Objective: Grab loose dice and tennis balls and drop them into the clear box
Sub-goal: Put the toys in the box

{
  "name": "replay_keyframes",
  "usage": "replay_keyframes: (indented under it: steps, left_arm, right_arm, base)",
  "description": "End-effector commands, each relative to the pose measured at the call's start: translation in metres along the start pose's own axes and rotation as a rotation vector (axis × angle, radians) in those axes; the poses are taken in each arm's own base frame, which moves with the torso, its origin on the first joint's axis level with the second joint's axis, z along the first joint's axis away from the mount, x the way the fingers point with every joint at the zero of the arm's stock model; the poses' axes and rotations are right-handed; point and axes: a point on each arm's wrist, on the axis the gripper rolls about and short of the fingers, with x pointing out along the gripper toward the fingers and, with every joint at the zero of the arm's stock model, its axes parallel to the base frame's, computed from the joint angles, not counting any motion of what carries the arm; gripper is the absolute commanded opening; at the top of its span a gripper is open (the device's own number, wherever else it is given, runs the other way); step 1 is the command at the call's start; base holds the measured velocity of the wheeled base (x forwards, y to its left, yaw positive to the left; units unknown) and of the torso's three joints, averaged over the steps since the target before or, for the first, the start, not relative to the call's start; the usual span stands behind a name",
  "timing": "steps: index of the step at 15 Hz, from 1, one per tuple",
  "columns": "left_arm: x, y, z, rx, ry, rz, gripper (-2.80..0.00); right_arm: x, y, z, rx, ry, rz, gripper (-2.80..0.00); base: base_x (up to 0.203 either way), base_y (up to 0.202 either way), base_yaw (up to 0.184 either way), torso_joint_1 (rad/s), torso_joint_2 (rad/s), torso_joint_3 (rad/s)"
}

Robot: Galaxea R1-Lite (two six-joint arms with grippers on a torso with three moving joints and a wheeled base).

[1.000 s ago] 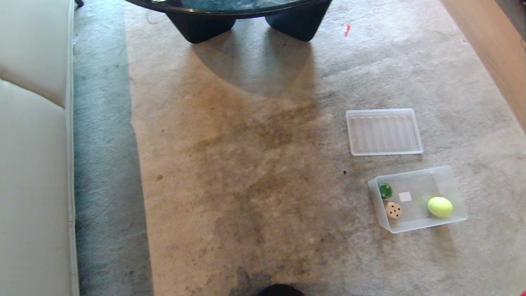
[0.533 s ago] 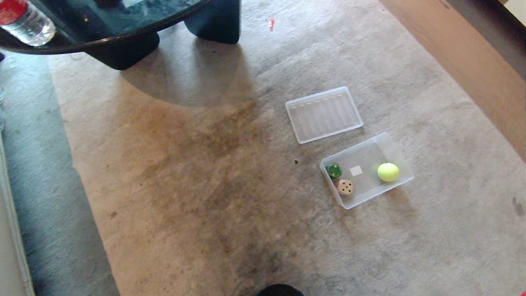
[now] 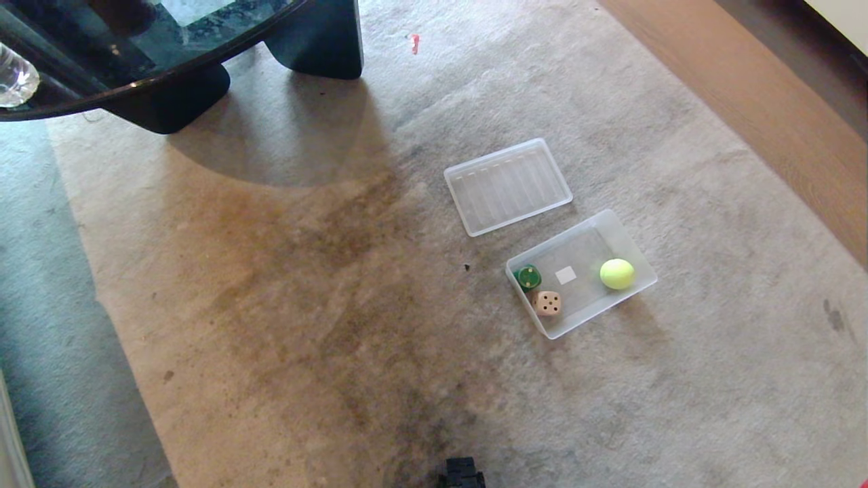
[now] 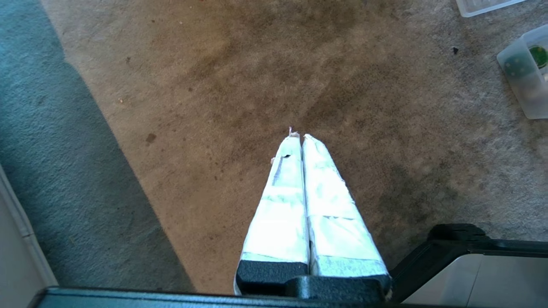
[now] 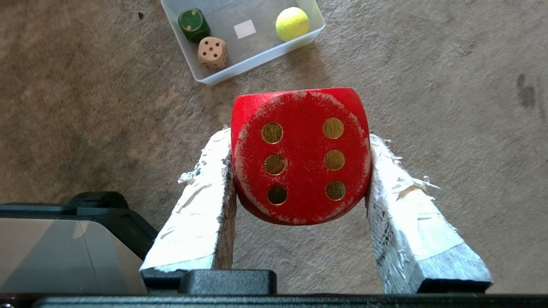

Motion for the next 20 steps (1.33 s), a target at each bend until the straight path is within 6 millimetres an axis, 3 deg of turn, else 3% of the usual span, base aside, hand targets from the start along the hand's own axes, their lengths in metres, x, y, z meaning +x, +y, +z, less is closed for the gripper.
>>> replay_keyframes:
  steps: [1,8,20]
  left_arm:
    - [0.0000,0.0000,0.0000,-0.001,0.000,0.001,-2.80]
    - [0.0000,0.0000,0.0000,-0.001,0.000,0.001,-2.80]
    - [0.0001,0.0000,-0.0005,-0.002,0.002,0.001,-2.80]
  right_arm:
    - [0.0000,0.0000,-0.0002,-0.001,0.001,0.000,-2.80]
    - [0.0000,0.0000,-0.0002,-0.001,0.001,0.000,-2.80]
    - [0.0000,0.0000,-0.0002,-0.002,0.001,0.001,-2.80]
  base:
    - [0.000,0.000,0.000,0.000,0.00,0.000]
    - [0.000,0.000,0.000,0.000,0.00,-0.015]
    - [0.000,0.000,0.000,0.002,0.00,-0.194]
